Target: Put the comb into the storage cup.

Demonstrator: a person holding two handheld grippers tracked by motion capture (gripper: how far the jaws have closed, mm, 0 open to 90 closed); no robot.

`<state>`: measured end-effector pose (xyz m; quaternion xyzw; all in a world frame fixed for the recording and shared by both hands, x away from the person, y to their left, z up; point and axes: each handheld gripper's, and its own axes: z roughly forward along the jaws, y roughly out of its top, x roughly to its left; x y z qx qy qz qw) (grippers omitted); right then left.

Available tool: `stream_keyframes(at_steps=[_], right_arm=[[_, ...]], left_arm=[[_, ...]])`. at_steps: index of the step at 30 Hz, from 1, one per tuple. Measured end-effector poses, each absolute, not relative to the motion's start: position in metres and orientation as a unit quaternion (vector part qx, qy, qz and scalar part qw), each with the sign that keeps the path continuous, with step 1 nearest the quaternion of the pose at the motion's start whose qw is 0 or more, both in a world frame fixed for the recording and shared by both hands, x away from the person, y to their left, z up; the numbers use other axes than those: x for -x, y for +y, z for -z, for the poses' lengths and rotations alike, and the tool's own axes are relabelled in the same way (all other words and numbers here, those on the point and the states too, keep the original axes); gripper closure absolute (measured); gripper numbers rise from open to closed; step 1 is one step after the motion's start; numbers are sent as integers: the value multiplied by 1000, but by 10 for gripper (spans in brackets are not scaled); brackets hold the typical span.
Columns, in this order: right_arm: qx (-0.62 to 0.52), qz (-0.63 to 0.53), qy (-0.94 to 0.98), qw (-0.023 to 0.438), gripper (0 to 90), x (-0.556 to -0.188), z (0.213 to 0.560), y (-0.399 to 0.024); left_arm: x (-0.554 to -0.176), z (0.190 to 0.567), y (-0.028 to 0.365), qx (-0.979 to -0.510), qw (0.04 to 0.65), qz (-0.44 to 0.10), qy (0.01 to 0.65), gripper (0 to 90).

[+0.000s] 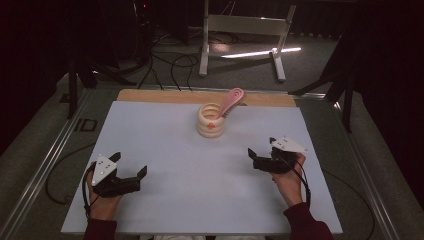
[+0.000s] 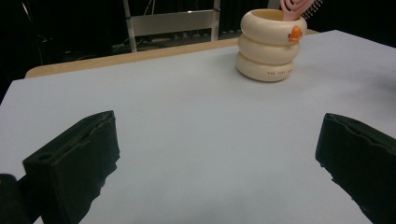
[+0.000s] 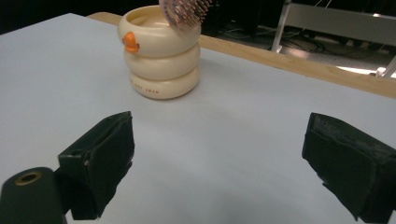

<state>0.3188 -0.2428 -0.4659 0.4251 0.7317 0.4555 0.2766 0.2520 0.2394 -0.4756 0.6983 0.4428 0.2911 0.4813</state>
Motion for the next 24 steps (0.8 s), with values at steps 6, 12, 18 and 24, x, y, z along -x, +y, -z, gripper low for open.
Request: stream_keyframes(at_steps=[6, 12, 18, 24], right_arm=[[-425, -473, 722, 273, 91, -307, 470, -251], [-413, -488, 717, 276, 91, -295, 472, -257], [-409, -501, 708, 285, 91, -285, 476, -265], [-404, -507, 701, 295, 91, -276, 480, -272]], left_arm=[[-253, 475, 241, -696, 483, -293, 443, 4], [-254, 476, 243, -694, 483, -296, 444, 3], [-255, 476, 242, -692, 486, -298, 442, 3], [-256, 476, 244, -689, 491, -300, 440, 3]])
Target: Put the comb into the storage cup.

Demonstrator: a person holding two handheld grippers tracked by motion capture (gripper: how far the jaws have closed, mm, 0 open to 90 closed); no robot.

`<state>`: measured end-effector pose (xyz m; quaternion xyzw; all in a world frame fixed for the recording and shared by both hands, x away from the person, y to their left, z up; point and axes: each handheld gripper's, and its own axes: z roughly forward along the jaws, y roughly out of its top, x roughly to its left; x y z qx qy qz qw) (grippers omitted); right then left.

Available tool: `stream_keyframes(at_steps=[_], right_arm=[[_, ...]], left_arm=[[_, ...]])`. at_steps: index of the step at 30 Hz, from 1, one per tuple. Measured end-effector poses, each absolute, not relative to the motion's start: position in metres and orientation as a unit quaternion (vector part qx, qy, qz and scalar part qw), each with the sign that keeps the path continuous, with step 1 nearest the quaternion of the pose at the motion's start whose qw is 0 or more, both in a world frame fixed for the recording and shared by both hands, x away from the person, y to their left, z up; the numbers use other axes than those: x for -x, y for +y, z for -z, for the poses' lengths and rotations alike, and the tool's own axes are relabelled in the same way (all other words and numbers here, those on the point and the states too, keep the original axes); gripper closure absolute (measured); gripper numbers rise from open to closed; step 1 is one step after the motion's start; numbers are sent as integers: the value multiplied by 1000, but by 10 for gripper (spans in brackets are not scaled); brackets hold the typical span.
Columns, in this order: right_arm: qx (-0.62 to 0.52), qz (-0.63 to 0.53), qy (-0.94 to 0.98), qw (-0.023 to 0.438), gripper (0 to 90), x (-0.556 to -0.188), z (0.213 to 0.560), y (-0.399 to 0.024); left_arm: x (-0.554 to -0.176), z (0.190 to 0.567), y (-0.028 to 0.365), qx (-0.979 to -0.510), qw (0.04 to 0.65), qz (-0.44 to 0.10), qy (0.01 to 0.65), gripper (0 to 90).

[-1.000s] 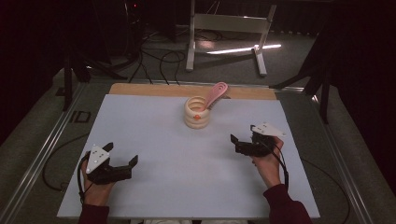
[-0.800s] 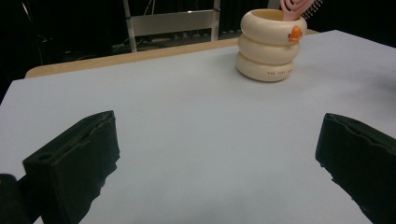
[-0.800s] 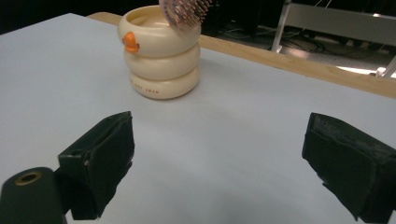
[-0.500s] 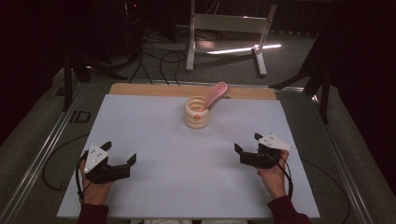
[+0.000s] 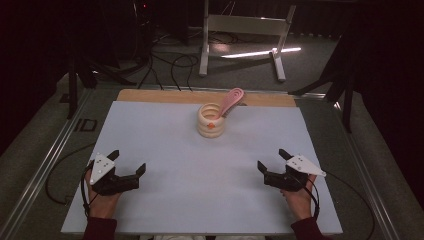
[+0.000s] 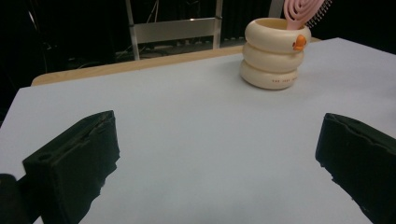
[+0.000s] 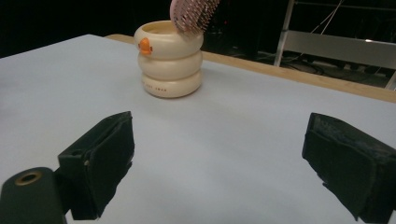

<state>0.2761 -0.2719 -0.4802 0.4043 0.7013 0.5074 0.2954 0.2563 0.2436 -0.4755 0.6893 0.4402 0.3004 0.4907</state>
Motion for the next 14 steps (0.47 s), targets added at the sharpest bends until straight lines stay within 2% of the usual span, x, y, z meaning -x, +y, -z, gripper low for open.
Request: stream_keyframes(at_steps=[14], right_arm=[[-409, -513, 691, 303, 91, -269, 483, -275]], left_arm=[[-257, 476, 243, -692, 490, -305, 435, 3]])
